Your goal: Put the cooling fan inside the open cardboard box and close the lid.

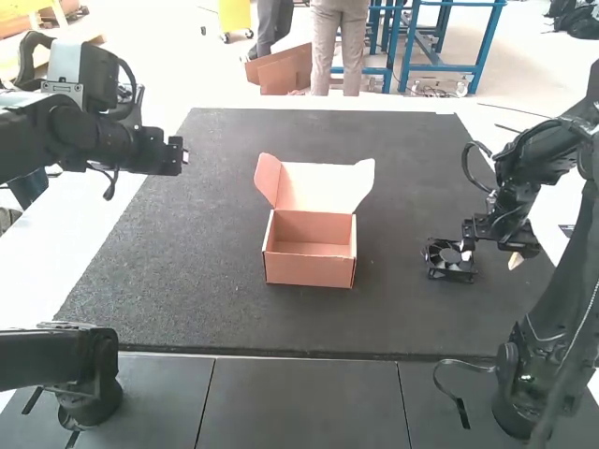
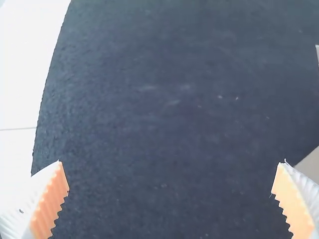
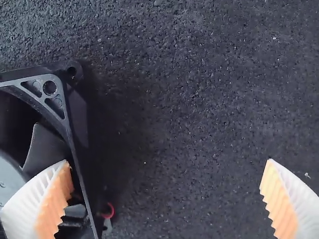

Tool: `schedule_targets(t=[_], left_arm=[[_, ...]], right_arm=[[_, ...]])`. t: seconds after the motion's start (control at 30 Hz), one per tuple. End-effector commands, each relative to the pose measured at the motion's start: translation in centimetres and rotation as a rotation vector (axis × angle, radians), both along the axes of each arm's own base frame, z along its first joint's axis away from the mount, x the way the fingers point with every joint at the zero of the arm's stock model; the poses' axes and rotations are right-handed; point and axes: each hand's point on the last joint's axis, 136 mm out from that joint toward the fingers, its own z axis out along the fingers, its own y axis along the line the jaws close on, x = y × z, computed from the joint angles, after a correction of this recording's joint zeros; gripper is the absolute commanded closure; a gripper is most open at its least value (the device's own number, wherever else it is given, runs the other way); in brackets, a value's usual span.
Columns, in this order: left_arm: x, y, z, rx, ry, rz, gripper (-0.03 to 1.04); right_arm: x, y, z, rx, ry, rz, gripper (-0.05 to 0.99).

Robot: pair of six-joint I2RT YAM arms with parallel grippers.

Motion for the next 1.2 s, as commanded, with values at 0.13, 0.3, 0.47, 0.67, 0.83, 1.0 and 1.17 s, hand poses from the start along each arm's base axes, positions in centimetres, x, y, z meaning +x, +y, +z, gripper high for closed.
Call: schedule_targets(t=[0.13,0.3,0.47,0.67,0.83,1.0,1.17], left_arm=[[0.6,0.4,2.3,-0.014,-0.054,0.013,0.04],[0.5,0.4,2.4,-0.013,-0.052,0.012,0.04],[0.4,0.4,2.0,-0.012,-0.04,0.012,0.04],[0.4,0.4,1.6,-0.011,-0.034,0.012,0.04],[0.4,0.1,1.3,-0.019,-0.032,0.001,0.04],[0.3,0.0,0.8,-0.023,-0.03,-0.004,0.04],[0.3,0.0,0.0,-0.023,-0.024,-0.005,0.04]], right_arm=[[-0.8,0.9,-1.3,0.076,0.037,-0.057,0.8],[-0.1,1.7,-1.1,0.108,0.013,-0.053,0.95],[1.4,2.4,0.6,0.154,-0.039,-0.063,0.95],[3.9,3.1,9.0,0.187,-0.263,-0.046,0.94],[2.5,5.0,14.6,0.247,-0.353,-0.089,0.94],[0.8,9.2,19.7,0.304,-0.423,-0.062,0.94],[-1.9,14.9,21.6,0.387,-0.357,-0.054,0.94]])
